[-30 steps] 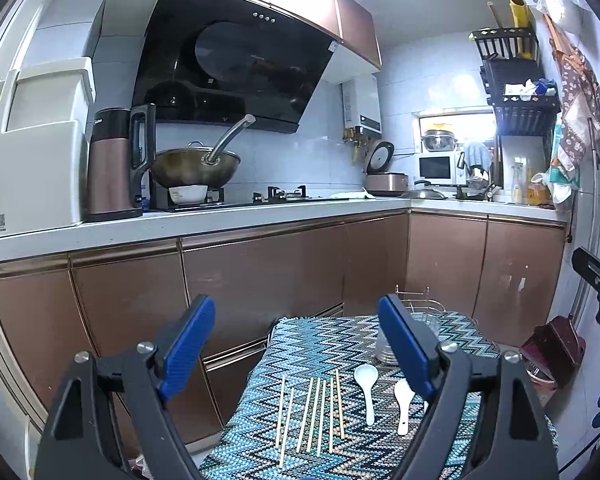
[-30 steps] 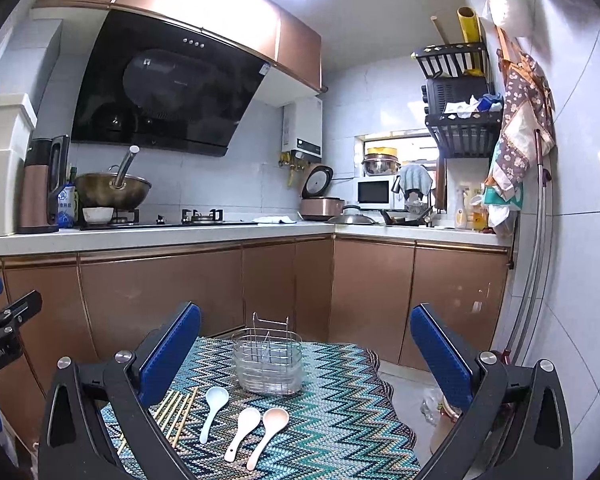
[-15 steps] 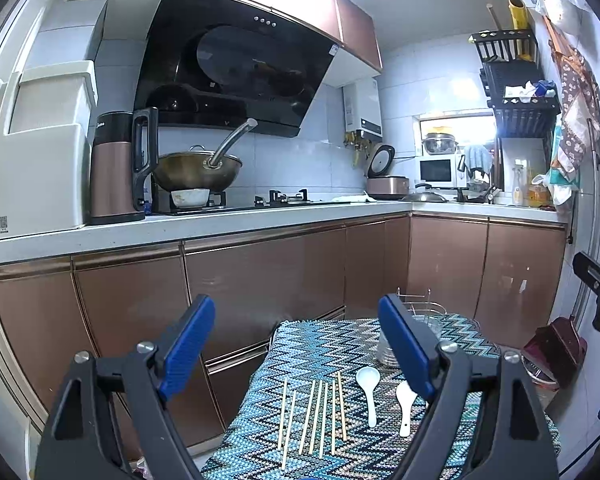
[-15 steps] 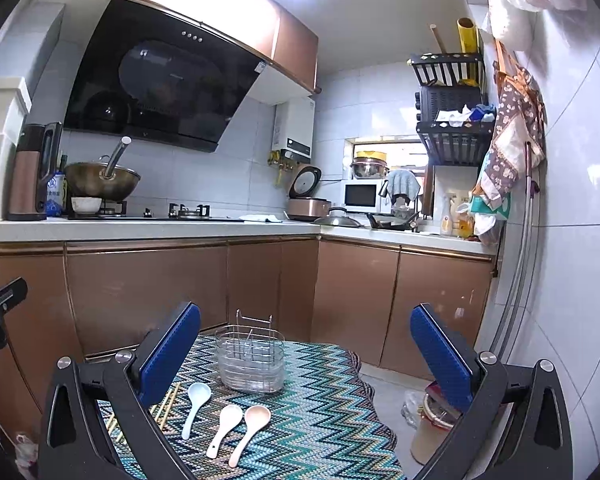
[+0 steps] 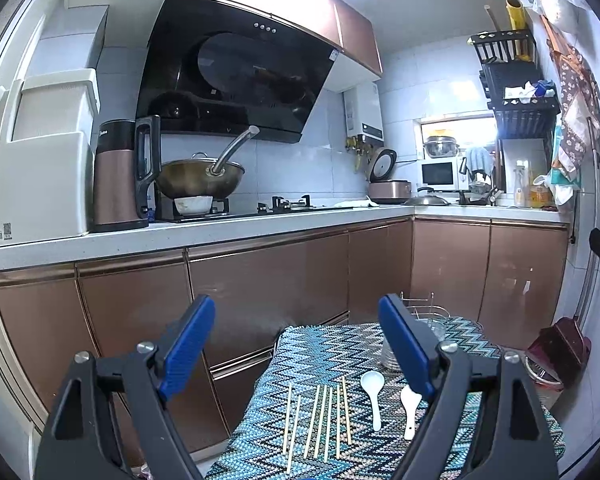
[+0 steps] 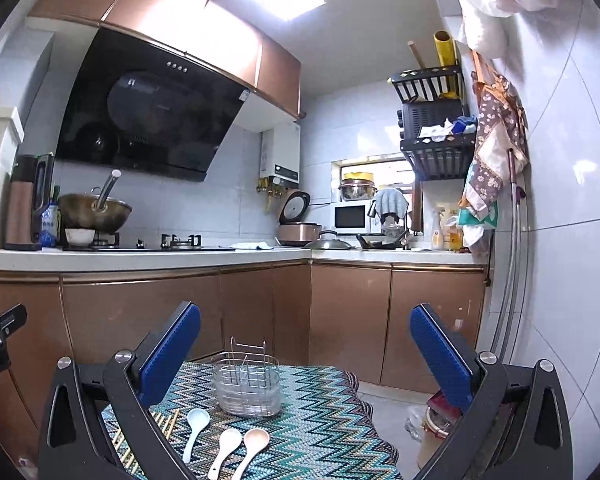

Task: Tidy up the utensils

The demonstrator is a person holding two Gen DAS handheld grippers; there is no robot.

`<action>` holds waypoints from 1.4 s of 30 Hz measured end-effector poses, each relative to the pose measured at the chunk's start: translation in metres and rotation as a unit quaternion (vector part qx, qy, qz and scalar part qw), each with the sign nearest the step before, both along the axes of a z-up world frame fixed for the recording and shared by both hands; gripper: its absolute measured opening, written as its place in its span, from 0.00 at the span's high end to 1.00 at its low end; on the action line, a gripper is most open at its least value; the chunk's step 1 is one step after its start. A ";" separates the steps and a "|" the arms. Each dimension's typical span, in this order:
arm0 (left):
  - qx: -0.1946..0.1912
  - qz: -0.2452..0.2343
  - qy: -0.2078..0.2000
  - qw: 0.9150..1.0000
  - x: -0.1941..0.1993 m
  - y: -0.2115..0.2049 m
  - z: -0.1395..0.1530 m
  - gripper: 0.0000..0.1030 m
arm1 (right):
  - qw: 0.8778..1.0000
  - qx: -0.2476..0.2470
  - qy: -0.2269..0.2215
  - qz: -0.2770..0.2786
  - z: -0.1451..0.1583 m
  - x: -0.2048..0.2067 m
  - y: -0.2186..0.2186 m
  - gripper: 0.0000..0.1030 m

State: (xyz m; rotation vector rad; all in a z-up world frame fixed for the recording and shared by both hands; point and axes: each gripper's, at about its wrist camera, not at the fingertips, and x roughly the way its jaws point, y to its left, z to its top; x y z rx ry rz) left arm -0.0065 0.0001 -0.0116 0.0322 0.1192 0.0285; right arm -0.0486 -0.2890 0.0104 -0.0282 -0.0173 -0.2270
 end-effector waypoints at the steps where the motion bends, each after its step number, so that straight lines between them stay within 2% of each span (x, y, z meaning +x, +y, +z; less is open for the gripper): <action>1: 0.000 0.000 -0.001 1.000 0.000 0.000 0.000 0.19 | 1.000 0.000 0.000 0.001 0.000 0.000 0.000 0.00; 21: -0.006 0.006 -0.019 1.000 0.000 0.007 -0.001 0.19 | 1.000 0.003 0.021 0.008 -0.010 0.013 -0.001 0.00; 26: -0.013 0.015 -0.002 1.000 0.013 0.014 -0.002 0.19 | 0.999 0.007 0.030 0.024 -0.012 0.019 -0.007 0.00; 30: -0.024 0.011 0.039 0.999 0.038 0.026 -0.006 0.19 | 0.997 0.012 0.058 0.043 -0.016 0.032 -0.015 0.00; 33: -0.035 0.000 0.087 0.996 0.066 0.035 -0.017 0.19 | 0.994 0.025 0.090 0.051 -0.027 0.049 -0.025 0.00; 35: -0.048 -0.021 0.130 0.990 0.089 0.040 -0.030 0.19 | 0.990 0.042 0.120 0.061 -0.039 0.064 -0.036 0.00; 39: -0.080 -0.069 0.222 0.969 0.134 0.042 -0.062 0.19 | 0.976 0.079 0.184 0.080 -0.070 0.099 -0.054 0.05; 42: -0.100 -0.092 0.287 0.948 0.169 0.038 -0.088 0.21 | 0.963 0.100 0.231 0.094 -0.096 0.127 -0.065 0.17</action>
